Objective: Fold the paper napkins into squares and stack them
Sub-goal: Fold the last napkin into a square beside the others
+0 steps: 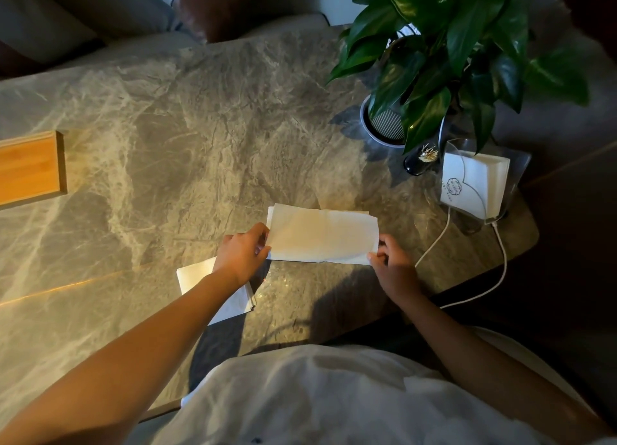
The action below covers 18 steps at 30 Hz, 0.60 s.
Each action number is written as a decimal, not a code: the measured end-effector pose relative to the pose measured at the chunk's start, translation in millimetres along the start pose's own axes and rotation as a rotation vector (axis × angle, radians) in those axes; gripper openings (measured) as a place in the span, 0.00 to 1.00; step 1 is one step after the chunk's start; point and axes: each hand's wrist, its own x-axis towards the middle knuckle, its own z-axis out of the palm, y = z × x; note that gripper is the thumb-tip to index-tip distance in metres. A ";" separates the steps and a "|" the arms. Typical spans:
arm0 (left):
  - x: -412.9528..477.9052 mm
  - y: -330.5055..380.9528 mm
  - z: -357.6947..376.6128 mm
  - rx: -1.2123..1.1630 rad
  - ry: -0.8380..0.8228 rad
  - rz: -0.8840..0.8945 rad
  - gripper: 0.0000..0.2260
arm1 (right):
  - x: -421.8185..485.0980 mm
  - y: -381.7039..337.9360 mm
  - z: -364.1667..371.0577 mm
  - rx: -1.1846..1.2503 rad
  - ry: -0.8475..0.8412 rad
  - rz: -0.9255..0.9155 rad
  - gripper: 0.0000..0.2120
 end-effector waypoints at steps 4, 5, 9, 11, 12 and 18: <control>1.7 -3.3 2.3 0.049 0.046 -0.009 0.05 | -0.1 -2.0 3.3 0.050 0.026 0.005 0.14; 2.3 -4.1 2.4 0.056 0.052 -0.011 0.05 | -0.1 -2.0 4.1 0.045 0.033 0.002 0.14; 4.6 -5.8 3.0 0.076 0.063 -0.029 0.05 | 0.1 -3.1 3.5 0.062 -0.011 0.018 0.18; 5.5 -6.4 4.0 0.082 0.069 -0.038 0.05 | -1.1 -2.7 1.7 0.036 -0.080 -0.035 0.24; 5.9 -6.4 4.5 0.082 0.073 -0.043 0.05 | -1.8 -2.1 0.6 0.001 -0.100 -0.068 0.27; 6.7 -5.3 3.4 0.139 0.059 -0.031 0.06 | -0.3 -1.1 -2.6 -0.103 -0.079 -0.145 0.29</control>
